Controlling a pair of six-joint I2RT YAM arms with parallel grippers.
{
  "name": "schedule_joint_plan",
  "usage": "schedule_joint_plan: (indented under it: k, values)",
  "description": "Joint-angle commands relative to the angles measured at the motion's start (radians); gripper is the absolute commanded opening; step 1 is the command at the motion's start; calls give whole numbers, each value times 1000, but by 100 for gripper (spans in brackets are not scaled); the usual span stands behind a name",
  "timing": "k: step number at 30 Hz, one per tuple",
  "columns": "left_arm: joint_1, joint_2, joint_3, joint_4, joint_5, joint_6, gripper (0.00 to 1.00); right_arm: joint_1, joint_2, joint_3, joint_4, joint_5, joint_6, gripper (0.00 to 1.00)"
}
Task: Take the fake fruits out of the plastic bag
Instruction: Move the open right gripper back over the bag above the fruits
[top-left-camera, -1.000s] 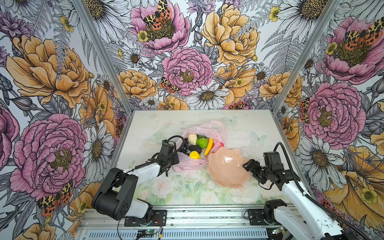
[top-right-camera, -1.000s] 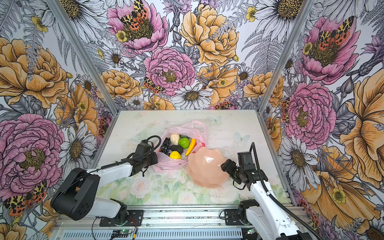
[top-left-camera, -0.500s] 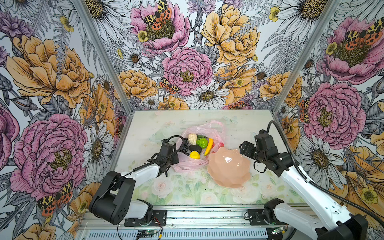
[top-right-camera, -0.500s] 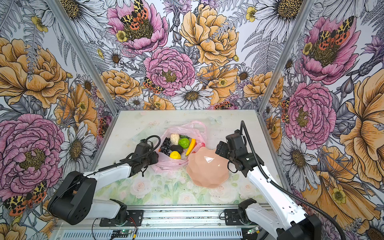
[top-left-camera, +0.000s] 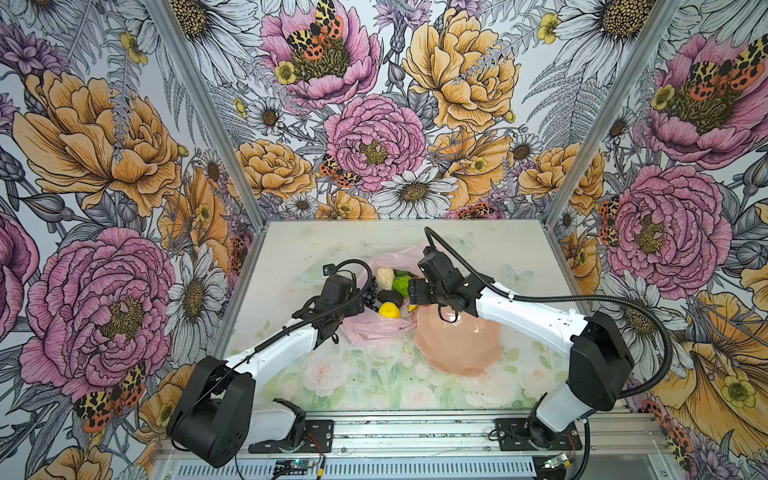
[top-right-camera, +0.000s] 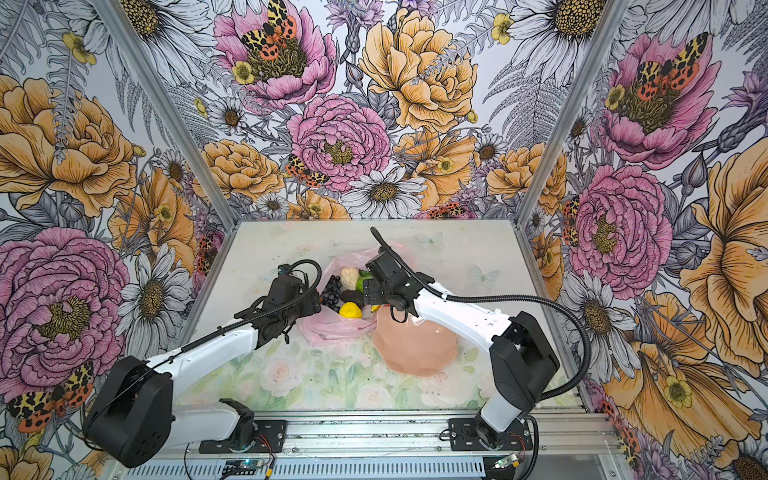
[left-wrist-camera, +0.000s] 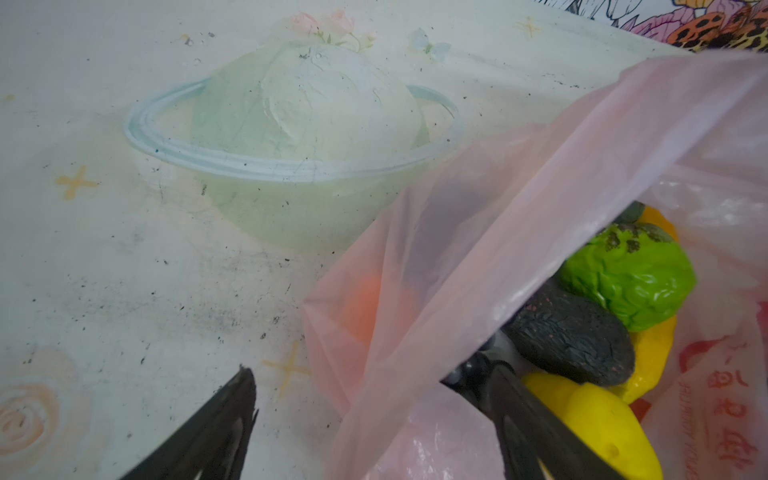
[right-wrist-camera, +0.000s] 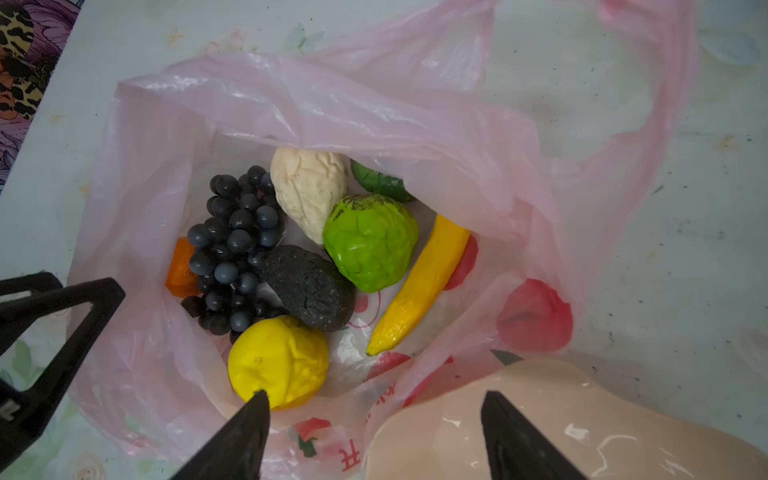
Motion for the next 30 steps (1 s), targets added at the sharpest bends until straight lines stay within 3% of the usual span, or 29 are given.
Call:
schedule_joint_plan:
  k: [1, 7, 15, 17, 23, 30]
  values:
    - [-10, 73, 56, -36, -29, 32, 88, 18, 42, 50, 42, -5, -21, 81]
    - [11, 126, 56, -1, -18, 31, 70, 37, 126, 80, 65, -59, -28, 78]
    - [126, 102, -49, 50, 74, -21, 28, 87, 214, 132, 64, -90, -30, 74]
    - [138, 97, -71, 70, 119, -31, 22, 100, 225, 137, 63, -94, -30, 72]
    - [111, 85, -88, 121, 176, -29, 20, 115, 246, 127, 63, -79, -14, 72]
    - [27, 58, -72, 113, 103, 20, 24, 104, 274, 142, 60, -46, 26, 72]
